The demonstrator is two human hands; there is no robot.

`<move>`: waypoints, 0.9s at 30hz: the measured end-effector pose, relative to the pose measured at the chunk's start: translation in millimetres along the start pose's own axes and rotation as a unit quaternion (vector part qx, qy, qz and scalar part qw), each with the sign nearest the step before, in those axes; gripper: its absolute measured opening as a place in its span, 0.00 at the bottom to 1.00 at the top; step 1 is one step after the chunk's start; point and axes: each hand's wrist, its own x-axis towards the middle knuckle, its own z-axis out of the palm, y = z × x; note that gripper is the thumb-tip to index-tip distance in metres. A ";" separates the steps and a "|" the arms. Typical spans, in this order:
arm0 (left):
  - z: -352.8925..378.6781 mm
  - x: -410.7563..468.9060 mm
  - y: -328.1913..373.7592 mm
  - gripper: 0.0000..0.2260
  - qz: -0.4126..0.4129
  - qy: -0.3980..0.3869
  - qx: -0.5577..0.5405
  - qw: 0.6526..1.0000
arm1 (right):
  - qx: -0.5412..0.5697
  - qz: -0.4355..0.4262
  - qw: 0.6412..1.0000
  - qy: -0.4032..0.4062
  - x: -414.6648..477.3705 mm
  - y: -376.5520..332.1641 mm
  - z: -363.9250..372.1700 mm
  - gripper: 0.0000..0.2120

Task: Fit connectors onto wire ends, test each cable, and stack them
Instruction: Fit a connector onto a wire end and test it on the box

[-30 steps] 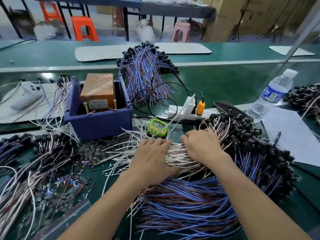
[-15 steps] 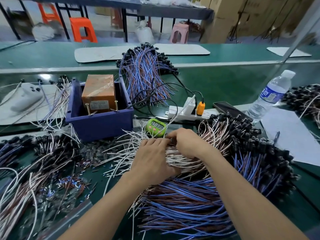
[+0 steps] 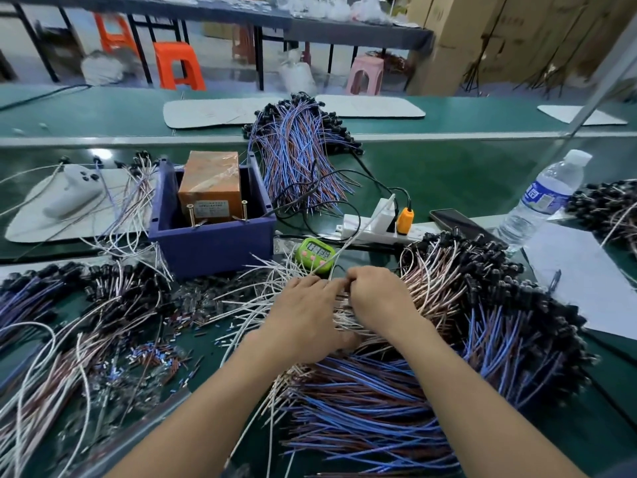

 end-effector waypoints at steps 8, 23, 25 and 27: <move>-31.5 -49.5 -37.5 0.17 -0.082 0.165 -0.171 0.968 | 0.046 -0.040 0.990 0.125 -12.3 -20.7 -5.7 0.14; -36.9 -158.3 -131.1 0.10 -0.341 0.304 -0.222 0.861 | 0.233 -0.177 0.955 -0.046 -40.3 -179.1 31.9 0.14; -38.3 -176.5 -145.9 0.10 -0.371 0.334 -0.162 0.851 | 0.243 -0.182 0.949 -0.080 -40.5 -200.0 43.0 0.14; -34.8 -186.4 -158.7 0.12 -0.391 0.329 -0.131 0.849 | 0.255 -0.177 0.946 -0.098 -40.4 -215.2 51.9 0.15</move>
